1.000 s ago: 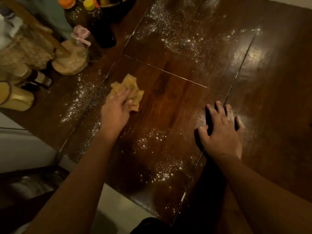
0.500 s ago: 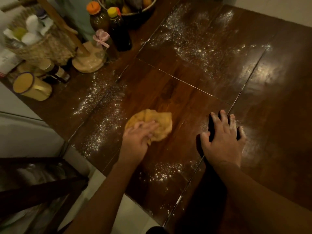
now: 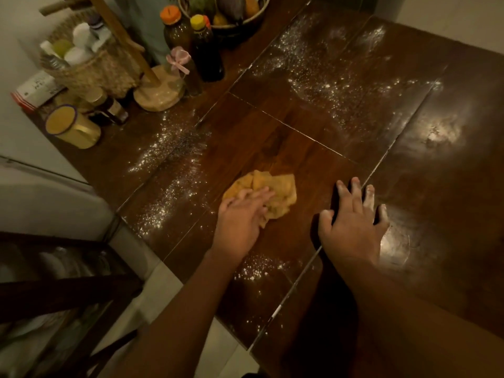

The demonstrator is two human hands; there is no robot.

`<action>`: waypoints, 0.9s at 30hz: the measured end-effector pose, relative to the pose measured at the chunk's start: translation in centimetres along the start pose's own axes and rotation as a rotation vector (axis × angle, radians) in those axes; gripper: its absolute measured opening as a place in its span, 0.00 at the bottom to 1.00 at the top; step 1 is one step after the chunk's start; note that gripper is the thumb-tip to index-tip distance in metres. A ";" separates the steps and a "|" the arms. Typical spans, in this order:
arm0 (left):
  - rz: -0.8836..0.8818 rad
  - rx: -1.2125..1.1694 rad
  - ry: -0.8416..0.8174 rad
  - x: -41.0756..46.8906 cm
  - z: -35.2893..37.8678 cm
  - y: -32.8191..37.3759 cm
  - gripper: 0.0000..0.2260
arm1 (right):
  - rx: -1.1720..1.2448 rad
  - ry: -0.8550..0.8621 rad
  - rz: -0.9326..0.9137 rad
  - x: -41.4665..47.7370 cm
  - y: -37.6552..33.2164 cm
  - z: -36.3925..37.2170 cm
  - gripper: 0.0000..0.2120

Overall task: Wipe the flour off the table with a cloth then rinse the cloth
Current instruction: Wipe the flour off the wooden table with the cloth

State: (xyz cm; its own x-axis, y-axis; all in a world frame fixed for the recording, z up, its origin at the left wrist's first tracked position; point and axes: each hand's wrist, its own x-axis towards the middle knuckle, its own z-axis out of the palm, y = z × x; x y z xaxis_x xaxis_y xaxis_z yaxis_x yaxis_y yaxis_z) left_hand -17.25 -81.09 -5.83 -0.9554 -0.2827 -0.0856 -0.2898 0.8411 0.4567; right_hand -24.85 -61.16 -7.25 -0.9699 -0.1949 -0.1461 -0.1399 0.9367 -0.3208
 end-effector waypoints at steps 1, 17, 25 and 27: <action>-0.064 0.035 0.034 0.2 0.6 1.4 0.20 | -0.002 -0.001 -0.006 0.0 0.0 0.0 0.32; -0.074 -0.123 0.107 -5.4 1.8 2.8 0.18 | -0.023 -0.062 -0.042 0.0 0.3 -0.4 0.38; 0.455 -0.038 -0.381 -7.7 -0.2 0.4 0.20 | -0.004 -0.052 -0.046 0.0 0.4 -0.5 0.37; 0.210 -0.028 -0.197 -6.7 -1.1 -1.9 0.20 | 0.008 -0.045 -0.047 0.1 0.5 -0.3 0.37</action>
State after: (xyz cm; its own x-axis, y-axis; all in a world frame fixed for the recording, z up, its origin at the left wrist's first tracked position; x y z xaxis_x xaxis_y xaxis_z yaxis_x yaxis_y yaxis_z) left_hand -10.20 -81.31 -5.15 -0.9877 -0.0068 -0.1559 -0.0859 0.8579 0.5066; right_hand -25.10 -60.66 -7.09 -0.9522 -0.2516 -0.1730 -0.1831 0.9239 -0.3359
